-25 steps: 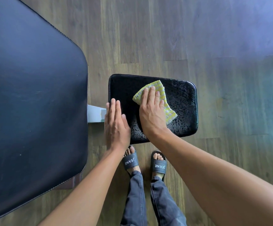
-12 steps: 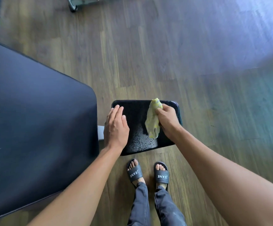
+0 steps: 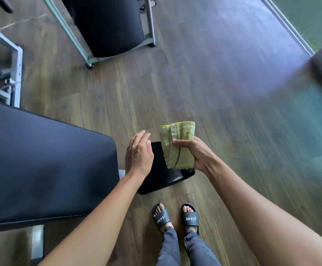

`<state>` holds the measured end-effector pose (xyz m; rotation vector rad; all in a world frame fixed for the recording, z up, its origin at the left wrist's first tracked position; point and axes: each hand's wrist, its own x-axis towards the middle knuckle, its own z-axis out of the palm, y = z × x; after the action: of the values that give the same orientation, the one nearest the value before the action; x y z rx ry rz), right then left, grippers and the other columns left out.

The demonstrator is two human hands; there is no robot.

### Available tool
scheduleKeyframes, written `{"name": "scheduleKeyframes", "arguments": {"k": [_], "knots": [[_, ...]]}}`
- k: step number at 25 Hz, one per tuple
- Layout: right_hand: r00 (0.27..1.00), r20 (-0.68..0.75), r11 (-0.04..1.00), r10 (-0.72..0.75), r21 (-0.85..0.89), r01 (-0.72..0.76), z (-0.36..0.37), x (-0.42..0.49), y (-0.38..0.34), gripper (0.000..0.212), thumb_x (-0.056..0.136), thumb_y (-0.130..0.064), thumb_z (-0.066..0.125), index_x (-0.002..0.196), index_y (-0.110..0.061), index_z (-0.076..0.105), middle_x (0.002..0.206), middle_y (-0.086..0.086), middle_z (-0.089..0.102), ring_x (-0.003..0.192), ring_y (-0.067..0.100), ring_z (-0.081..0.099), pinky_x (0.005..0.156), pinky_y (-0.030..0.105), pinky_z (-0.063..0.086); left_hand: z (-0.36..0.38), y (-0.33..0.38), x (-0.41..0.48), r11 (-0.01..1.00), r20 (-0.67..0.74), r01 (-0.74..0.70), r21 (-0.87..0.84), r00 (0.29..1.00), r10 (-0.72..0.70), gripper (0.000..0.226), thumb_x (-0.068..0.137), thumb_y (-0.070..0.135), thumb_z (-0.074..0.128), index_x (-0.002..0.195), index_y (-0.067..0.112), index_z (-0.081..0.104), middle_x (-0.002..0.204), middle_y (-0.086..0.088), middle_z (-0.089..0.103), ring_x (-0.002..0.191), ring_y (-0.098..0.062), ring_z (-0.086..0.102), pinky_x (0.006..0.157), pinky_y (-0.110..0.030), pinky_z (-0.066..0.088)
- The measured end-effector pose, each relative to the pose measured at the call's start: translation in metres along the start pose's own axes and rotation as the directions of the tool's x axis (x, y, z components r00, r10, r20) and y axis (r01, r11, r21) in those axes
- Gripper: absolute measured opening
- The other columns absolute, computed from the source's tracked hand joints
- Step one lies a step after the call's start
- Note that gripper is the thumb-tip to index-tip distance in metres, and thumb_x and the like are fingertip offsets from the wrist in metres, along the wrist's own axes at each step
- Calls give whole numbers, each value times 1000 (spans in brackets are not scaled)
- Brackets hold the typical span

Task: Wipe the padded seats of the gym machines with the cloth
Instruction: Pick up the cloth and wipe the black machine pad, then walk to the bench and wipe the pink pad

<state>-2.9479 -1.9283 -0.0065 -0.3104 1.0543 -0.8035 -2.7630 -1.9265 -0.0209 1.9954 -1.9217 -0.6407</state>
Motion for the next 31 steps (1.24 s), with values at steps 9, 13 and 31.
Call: {"name": "scheduleKeyframes", "arguments": {"k": [9, 13, 31], "knots": [[959, -226, 985, -169, -69, 157, -51, -128, -27, 27, 91, 7, 55, 117, 7, 59, 98, 20, 69, 79, 29, 72, 69, 43, 61, -16, 105, -51, 974, 108, -226, 22, 969, 222, 37, 99, 15, 42, 134, 11, 55, 137, -5, 56, 130, -20, 46, 111, -30, 33], [889, -384, 965, -251, -30, 259, -84, -192, -6, 29, 90, 7, 56, 119, 8, 59, 97, 19, 70, 80, 29, 72, 76, 45, 60, -5, 156, -80, 914, 227, -405, 12, 891, 392, 39, 96, 16, 46, 134, 13, 55, 132, -6, 60, 125, -23, 50, 108, -35, 39], [181, -983, 568, 23, 161, 807, -255, -612, 271, 16, 88, -2, 65, 102, 6, 63, 83, 16, 69, 61, 22, 71, 59, 40, 61, 150, 422, -487, 74, 579, -953, -293, -116, 807, 38, 92, 15, 47, 129, 16, 57, 125, -7, 62, 116, -29, 54, 96, -38, 45]]}}
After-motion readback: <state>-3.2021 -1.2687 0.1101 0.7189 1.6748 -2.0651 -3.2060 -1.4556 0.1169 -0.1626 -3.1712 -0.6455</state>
